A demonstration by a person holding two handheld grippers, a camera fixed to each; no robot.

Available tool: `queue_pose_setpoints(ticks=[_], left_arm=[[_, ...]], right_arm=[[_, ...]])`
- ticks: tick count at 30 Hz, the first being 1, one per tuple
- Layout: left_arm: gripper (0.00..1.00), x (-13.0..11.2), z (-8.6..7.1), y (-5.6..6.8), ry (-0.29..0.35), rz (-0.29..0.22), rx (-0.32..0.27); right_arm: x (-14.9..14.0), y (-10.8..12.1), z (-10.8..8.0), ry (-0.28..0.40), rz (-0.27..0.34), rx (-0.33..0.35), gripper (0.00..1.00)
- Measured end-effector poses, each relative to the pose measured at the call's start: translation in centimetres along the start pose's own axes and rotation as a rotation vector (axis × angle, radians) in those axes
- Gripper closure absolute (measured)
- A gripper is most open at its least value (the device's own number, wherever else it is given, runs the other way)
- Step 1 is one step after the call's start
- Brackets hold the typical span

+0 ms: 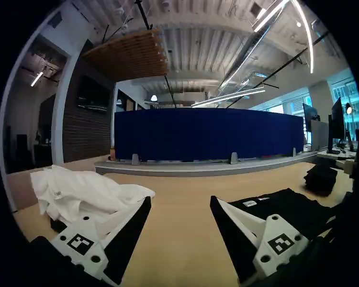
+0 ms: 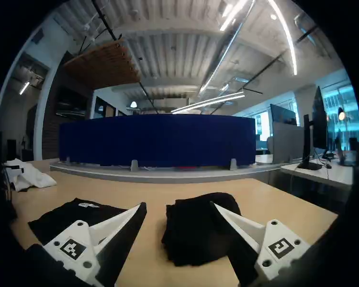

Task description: Fold towel

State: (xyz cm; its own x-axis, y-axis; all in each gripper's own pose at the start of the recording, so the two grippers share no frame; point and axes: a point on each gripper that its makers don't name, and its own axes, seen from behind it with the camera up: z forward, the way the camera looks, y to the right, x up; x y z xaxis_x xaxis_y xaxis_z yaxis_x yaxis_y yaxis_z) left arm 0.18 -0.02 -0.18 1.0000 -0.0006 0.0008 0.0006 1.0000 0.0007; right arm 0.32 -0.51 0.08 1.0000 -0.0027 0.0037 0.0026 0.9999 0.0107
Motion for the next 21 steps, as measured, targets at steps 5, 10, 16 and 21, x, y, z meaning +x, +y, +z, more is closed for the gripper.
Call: queue_pose_setpoints(ticks=[5, 10, 16, 21], left_arm=[[0.09, 1.2, -0.3, 0.2, 0.010, -0.003, -0.008], [0.09, 4.9, -0.5, 0.3, 0.022, -0.002, -0.014], [0.08, 10.8, -0.7, 0.2, 0.024, 0.005, -0.020], [0.09, 15.5, -1.1, 0.2, 0.023, 0.008, -0.026]], right_arm=[[0.8, 0.6, -0.2, -0.016, -0.024, -0.019, 0.00], [4.3, 0.7, -1.0, -0.003, -0.019, -0.026, 0.00], [9.4, 0.3, -1.9, -0.015, -0.016, -0.025, 0.00], [14.3, -0.2, -2.2, -0.004, -0.022, -0.018, 0.00]])
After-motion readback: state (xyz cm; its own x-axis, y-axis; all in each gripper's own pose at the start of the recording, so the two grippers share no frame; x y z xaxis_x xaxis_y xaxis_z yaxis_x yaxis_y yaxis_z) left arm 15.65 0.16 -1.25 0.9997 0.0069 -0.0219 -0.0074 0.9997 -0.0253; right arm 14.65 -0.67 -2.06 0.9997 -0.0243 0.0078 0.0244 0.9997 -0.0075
